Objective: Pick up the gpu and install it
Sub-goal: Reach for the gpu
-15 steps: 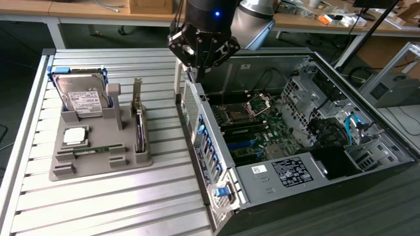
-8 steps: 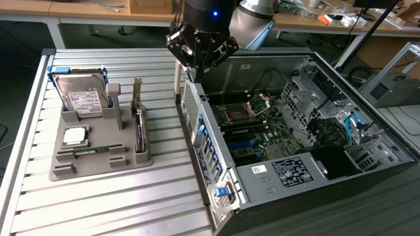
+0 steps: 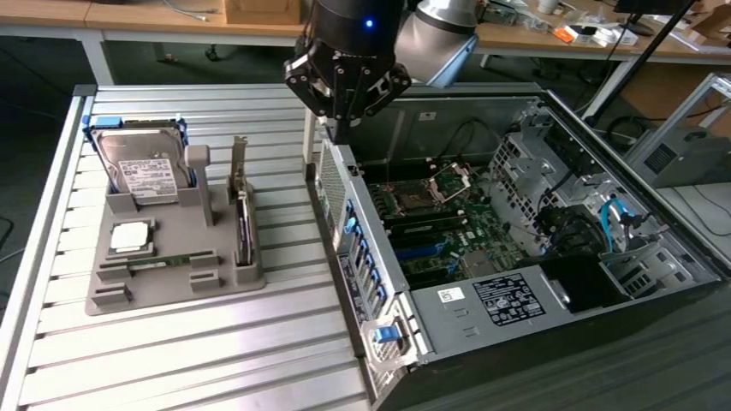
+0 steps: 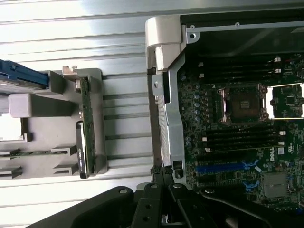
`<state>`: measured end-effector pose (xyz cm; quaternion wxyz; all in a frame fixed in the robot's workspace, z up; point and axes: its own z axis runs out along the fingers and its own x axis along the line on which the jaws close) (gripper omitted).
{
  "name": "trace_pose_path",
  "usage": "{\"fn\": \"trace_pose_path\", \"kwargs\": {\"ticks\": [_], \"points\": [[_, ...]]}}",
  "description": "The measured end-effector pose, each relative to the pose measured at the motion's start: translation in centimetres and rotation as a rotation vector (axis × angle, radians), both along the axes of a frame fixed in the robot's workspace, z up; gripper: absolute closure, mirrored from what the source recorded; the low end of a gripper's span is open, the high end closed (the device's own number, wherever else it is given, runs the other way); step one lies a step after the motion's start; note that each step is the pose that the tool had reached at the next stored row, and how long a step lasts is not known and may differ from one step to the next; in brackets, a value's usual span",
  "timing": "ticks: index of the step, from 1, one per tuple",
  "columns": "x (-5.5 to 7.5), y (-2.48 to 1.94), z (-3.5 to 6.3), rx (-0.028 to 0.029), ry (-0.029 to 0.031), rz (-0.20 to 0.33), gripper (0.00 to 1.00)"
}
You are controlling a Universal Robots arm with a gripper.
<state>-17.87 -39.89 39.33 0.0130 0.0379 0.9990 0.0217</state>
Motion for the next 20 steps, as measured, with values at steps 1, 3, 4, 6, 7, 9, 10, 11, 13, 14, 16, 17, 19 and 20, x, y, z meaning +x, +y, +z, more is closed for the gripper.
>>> {"fn": "trace_pose_path", "kwargs": {"ticks": [1,3,4,6,7,9,10,11,13,14,16,17,19,20], "points": [[-0.04,0.00,0.00,0.0001,-0.0001,0.000,0.89],[-0.14,0.00,0.00,0.0001,-0.0001,0.000,0.89],[-0.20,0.00,0.00,0.0001,-0.0001,0.000,0.89],[-0.31,0.00,0.00,0.0000,-0.0001,0.000,0.89],[-0.37,0.00,0.00,0.0001,-0.0001,0.000,0.89],[-0.47,0.00,0.00,0.0000,0.0000,0.000,0.89],[-0.52,0.00,0.00,0.0000,0.0000,0.000,0.89],[-0.56,0.00,0.00,0.0001,0.0000,0.000,0.89],[-0.66,0.00,0.00,0.0000,0.0000,0.000,0.89],[-0.71,0.00,0.00,0.0000,-0.0001,0.000,0.89],[-0.80,0.00,0.00,0.0001,-0.0001,0.000,0.89],[-0.85,0.00,-0.01,0.0001,-0.0001,0.000,0.89],[-0.94,0.00,0.00,0.0000,0.0000,0.000,0.89],[-1.00,0.00,0.00,0.0001,-0.0001,0.000,0.89]]}}
